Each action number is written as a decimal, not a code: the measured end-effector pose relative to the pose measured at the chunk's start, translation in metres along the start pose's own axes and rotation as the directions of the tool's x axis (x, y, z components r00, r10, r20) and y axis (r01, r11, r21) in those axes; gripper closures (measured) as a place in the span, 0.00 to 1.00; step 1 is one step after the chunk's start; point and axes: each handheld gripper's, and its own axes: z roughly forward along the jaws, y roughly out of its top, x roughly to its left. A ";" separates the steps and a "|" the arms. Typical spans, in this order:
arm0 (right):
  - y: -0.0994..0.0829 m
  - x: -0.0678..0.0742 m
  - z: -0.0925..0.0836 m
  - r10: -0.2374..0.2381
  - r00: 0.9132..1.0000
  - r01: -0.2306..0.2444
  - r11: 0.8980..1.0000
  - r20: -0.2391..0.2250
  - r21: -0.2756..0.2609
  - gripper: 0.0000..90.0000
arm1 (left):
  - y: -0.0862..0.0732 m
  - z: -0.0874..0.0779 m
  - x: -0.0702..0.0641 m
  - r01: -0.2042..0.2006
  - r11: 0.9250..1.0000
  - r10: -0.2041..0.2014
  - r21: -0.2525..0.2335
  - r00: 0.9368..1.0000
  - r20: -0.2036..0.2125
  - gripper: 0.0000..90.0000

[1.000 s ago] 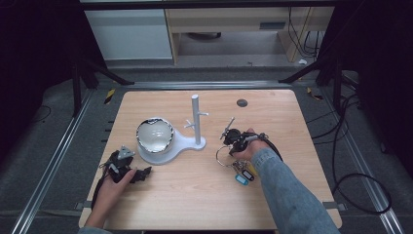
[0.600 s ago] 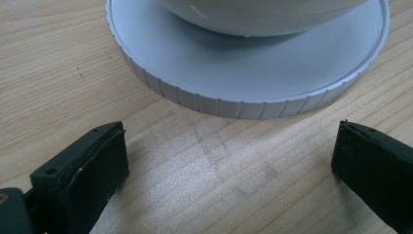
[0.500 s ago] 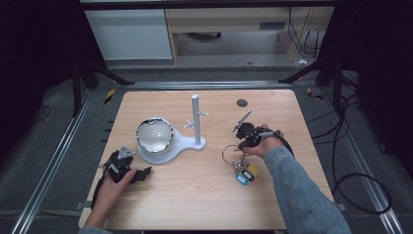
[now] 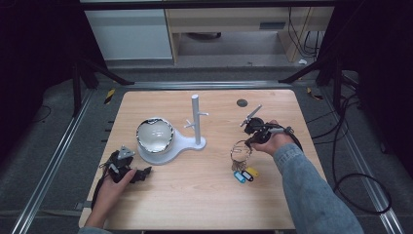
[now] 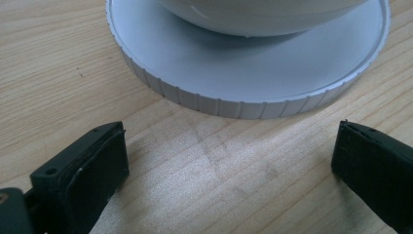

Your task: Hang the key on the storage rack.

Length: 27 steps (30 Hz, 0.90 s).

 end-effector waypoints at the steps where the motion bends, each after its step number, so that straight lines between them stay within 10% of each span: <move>1: 0.002 0.000 -0.003 -0.008 1.000 0.008 1.000 0.001 0.013 0.99 | 0.000 0.000 0.000 0.000 1.000 0.000 0.000 1.000 0.000 0.00; 27: 0.069 0.009 -0.067 -0.147 0.989 0.143 0.975 0.012 0.168 0.99 | 0.000 0.000 0.000 0.003 1.000 -0.003 -0.002 1.000 -0.001 0.00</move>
